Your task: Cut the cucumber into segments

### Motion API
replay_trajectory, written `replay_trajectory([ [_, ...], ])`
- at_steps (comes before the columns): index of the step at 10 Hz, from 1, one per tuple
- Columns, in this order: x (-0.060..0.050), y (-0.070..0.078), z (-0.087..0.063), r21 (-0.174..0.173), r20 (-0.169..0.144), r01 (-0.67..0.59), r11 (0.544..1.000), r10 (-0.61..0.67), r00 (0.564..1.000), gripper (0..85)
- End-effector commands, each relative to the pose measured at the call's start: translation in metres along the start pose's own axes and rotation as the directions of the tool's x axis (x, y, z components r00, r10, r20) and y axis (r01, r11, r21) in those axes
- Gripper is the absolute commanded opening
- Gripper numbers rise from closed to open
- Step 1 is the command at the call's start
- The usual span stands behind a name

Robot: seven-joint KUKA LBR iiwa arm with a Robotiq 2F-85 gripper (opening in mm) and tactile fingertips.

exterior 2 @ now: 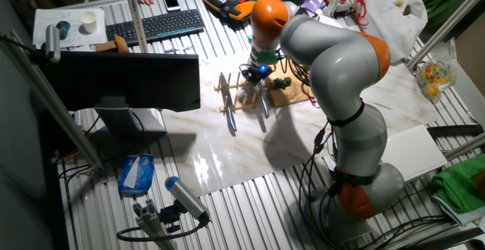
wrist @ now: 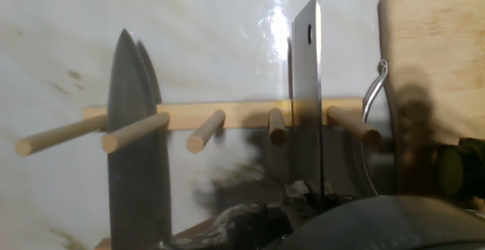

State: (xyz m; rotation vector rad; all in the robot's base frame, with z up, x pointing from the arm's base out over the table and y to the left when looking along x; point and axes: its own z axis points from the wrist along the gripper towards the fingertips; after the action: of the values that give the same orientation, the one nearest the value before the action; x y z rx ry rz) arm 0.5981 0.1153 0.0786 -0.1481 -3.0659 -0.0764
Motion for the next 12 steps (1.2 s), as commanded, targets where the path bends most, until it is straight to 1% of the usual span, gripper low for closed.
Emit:
replay_trajectory([
  [1,0.0008,-0.0015,0.0036,0.004,0.008,0.007,1.000,-0.007,1.000,0.7],
  [3,0.0021,-0.0034,0.0072,-0.006,0.009,0.012,1.000,-0.012,1.000,0.7],
  [5,0.0027,-0.0037,0.0067,-0.004,0.009,0.013,1.000,-0.013,1.000,0.7],
  [6,0.0030,-0.0037,0.0065,-0.004,0.007,0.015,1.000,-0.015,1.000,1.3],
  [7,0.0036,-0.0036,0.0059,-0.003,0.010,0.015,1.000,-0.015,1.000,4.0],
  [10,0.0044,-0.0028,0.0048,0.005,0.014,0.016,1.000,-0.016,1.000,15.7],
  [11,0.0046,-0.0028,0.0046,0.004,0.017,0.014,1.000,-0.014,1.000,22.3],
  [12,0.0049,-0.0027,0.0042,0.006,0.020,0.013,1.000,-0.013,1.000,31.7],
])
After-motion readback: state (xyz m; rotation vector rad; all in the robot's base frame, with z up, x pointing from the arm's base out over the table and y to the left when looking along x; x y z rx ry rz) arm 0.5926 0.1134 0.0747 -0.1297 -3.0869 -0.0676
